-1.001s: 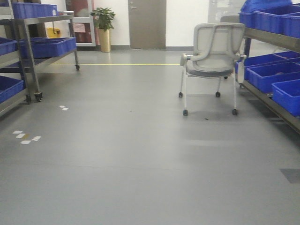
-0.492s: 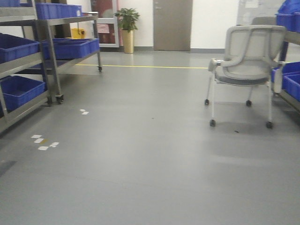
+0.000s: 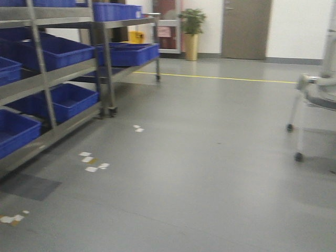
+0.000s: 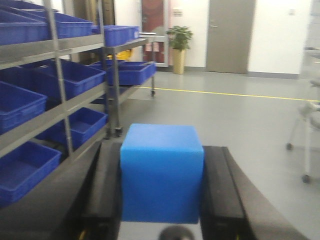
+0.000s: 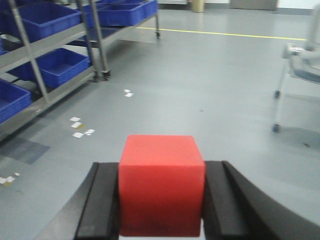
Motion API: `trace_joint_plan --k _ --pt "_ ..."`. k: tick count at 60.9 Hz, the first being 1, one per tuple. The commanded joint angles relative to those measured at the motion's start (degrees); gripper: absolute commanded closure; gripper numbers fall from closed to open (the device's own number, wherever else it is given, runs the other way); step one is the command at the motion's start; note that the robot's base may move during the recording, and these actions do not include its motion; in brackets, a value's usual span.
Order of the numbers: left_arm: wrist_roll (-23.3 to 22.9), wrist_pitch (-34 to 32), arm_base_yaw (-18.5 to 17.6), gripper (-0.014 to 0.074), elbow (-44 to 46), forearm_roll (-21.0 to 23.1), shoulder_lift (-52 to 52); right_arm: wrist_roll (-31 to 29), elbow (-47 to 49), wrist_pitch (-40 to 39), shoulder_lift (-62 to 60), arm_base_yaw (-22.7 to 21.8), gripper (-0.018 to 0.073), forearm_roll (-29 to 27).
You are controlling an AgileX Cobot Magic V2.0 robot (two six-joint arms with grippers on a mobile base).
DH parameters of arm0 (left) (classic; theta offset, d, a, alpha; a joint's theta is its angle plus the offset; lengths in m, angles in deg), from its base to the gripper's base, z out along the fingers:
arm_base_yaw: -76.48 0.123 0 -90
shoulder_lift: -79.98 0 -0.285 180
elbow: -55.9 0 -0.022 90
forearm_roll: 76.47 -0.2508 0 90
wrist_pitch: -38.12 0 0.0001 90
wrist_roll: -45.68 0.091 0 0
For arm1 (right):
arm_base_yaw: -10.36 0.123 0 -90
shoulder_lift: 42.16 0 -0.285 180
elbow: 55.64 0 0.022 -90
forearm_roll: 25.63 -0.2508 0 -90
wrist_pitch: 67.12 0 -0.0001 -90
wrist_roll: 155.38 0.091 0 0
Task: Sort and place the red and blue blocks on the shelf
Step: 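Drive the base across the room toward the bin shelves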
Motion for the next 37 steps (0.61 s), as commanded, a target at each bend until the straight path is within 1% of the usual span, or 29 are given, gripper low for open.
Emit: trace_joint_plan --k 1,37 --pt "-0.2 -5.3 -0.4 0.0474 1.8 0.1 0.4 -0.8 1.6 -5.2 0.5 -0.3 0.0510 0.2" --pt "-0.2 -5.3 -0.4 0.0474 1.8 0.1 0.4 -0.8 1.6 -5.2 0.5 -0.3 0.0510 0.2"
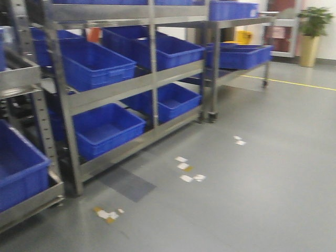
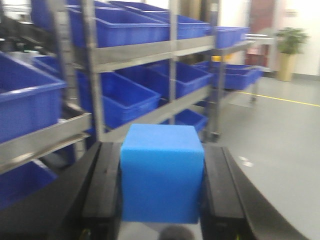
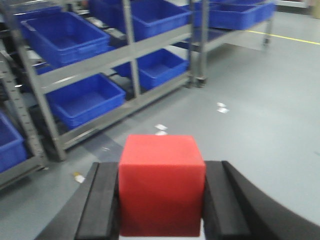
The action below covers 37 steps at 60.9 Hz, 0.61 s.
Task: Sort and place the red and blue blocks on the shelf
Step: 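Drive the base across the room toward the bin shelves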
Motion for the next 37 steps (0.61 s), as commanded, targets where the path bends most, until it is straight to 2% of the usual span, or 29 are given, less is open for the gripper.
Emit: trace_joint_plan --k 1,37 --pt "-0.2 -5.3 -0.4 0.0474 1.8 0.1 0.4 -0.8 1.6 -5.2 0.5 -0.3 0.0510 0.2" --pt "-0.2 -5.3 -0.4 0.0474 1.8 0.1 0.4 -0.8 1.6 -5.2 0.5 -0.3 0.0510 0.2"
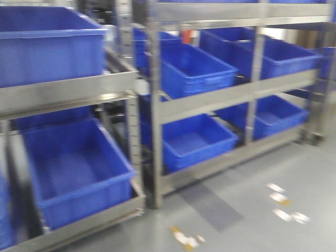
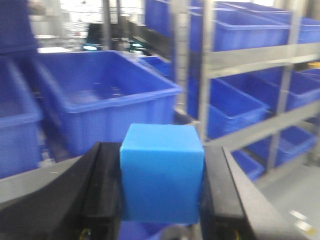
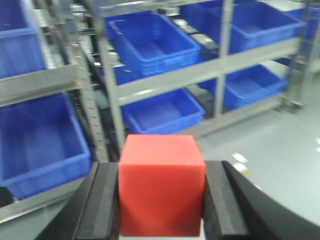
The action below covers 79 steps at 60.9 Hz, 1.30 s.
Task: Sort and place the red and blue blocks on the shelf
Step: 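Drive the base across the room toward the bin shelves, then drive up to the shelf and position grippers over two blue bins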
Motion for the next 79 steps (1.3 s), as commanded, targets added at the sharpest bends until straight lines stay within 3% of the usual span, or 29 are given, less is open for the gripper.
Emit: trace_joint_plan --k 1,79 --pt "-0.2 -5.3 -0.4 0.0474 1.8 0.1 0.4 -0.8 1.6 -5.2 0.5 -0.3 0.0510 0.2" --pt "-0.2 -5.3 -0.4 0.0474 1.8 0.1 0.4 -0.8 1.6 -5.2 0.5 -0.3 0.0510 0.2"
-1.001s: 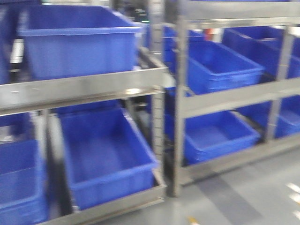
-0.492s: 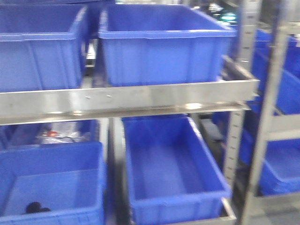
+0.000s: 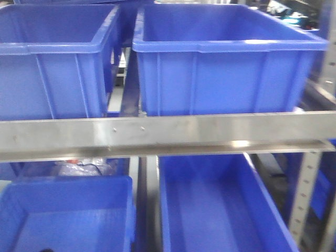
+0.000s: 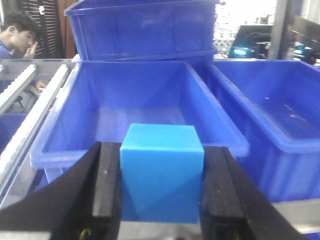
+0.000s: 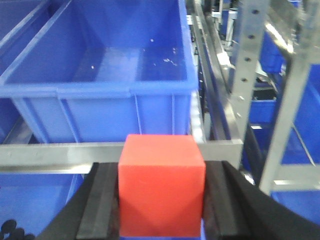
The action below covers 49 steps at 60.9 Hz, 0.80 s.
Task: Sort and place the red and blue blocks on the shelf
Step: 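Drive up to the shelf and position grippers over two blue bins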
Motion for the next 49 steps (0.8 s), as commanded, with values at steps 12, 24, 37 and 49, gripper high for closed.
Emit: trace_joint_plan --k 12,24,37,49 --pt "-0.2 -5.3 -0.4 0.0474 1.8 0.1 0.4 -0.8 1.6 -5.2 0.5 -0.3 0.0510 0.2" --pt "-0.2 -5.3 -0.4 0.0474 1.8 0.1 0.4 -0.8 1.6 -5.2 0.5 -0.3 0.0510 0.2" --pt "-0.2 -5.3 -0.4 0.0474 1.8 0.1 0.4 -0.8 1.6 -5.2 0.5 -0.3 0.0510 0.2" --pt "-0.2 -5.3 -0.4 0.0474 1.8 0.1 0.4 -0.8 1.6 -5.2 0.5 -0.3 0.0510 0.2"
